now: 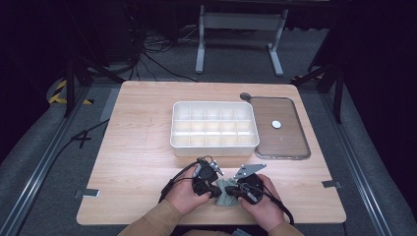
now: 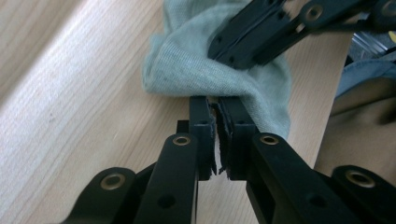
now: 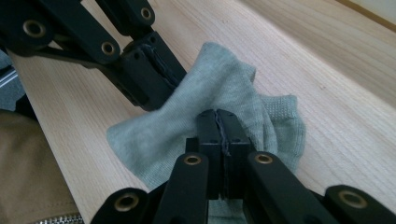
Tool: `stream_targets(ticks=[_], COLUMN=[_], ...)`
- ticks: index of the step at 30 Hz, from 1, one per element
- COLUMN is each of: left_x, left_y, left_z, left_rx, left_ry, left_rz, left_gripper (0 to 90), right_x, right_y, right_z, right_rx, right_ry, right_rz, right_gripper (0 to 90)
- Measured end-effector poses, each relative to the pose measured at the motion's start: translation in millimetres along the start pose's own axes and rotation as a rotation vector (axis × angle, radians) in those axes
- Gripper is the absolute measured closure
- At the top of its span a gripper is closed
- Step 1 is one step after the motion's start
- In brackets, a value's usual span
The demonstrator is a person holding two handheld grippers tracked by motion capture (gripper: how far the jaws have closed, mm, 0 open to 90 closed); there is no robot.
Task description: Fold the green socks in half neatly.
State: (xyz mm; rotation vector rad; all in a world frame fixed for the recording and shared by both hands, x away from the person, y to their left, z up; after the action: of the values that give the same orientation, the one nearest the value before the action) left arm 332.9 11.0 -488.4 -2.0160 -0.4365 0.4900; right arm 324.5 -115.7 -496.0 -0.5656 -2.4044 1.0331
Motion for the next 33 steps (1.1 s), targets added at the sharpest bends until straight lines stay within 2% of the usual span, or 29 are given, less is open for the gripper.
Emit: stream_targets(ticks=[2, 5, 10, 14, 19, 22, 24, 26, 30, 33], left_x=[-0.7, 1.4, 2.1, 3.7, 2.7, 2.6, 1.7, 0.9, -1.8, -5.5], left_y=[-0.7, -2.7, -6.6, -8.5, -7.2, -7.4, -8.0, -8.2, -6.6, -5.1], left_z=[0.7, 2.2, 3.7, 3.7, 2.8, 2.4, 1.7, 1.3, 0.7, -1.7], left_rx=[0.006, 0.006, -0.001, -0.003, -0.002, 0.001, -0.005, -0.005, -0.010, -0.035], left_ry=[0.014, 0.006, -0.013, -0.019, -0.024, -0.016, -0.015, -0.009, -0.006, 0.001], left_rz=[-0.010, -0.001, -0.003, 0.005, 0.007, 0.008, 0.013, 0.017, 0.025, 0.041], left_gripper=[85.7, 85.7, 86.0, 86.1, 86.2, 86.3, 86.3, 86.4, 87.1, 87.8], right_x=[0.8, 1.2, 2.5, 3.5, -3.7, -5.7, -4.4, -4.4, -4.1, -3.0], right_y=[1.1, 1.9, -1.4, -20.3, -37.5, -32.9, -25.0, -16.1, -10.1, -8.7], right_z=[-1.1, -1.7, -4.2, -8.9, -3.6, 1.0, 3.5, 7.0, 8.3, 8.0], right_rx=[-0.002, -0.013, -0.024, -0.052, -0.026, 0.003, 0.028, 0.062, 0.057, 0.050], right_ry=[0.013, 0.031, 0.015, -0.012, -0.027, -0.038, -0.058, -0.058, -0.039, -0.025], right_rz=[0.000, -0.021, -0.020, 0.001, 0.050, 0.019, -0.002, -0.005, -0.021, -0.020], right_gripper=[89.9, 89.7, 86.7, 85.8, 85.8, 86.1, 86.7, 88.9, 89.7, 89.8])
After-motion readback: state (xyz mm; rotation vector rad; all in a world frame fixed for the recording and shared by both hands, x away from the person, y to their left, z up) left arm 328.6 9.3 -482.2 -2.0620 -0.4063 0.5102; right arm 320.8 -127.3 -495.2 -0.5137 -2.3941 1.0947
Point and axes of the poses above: each handheld gripper's, and its own axes: y roughly forward along the jaws, z roughly out of its underside, x roughly to its left, the point moved 5 cm from there along y, roughly forward along the jaws, and after that the axes turned 6 degrees about -z, right-handed, at the moved point
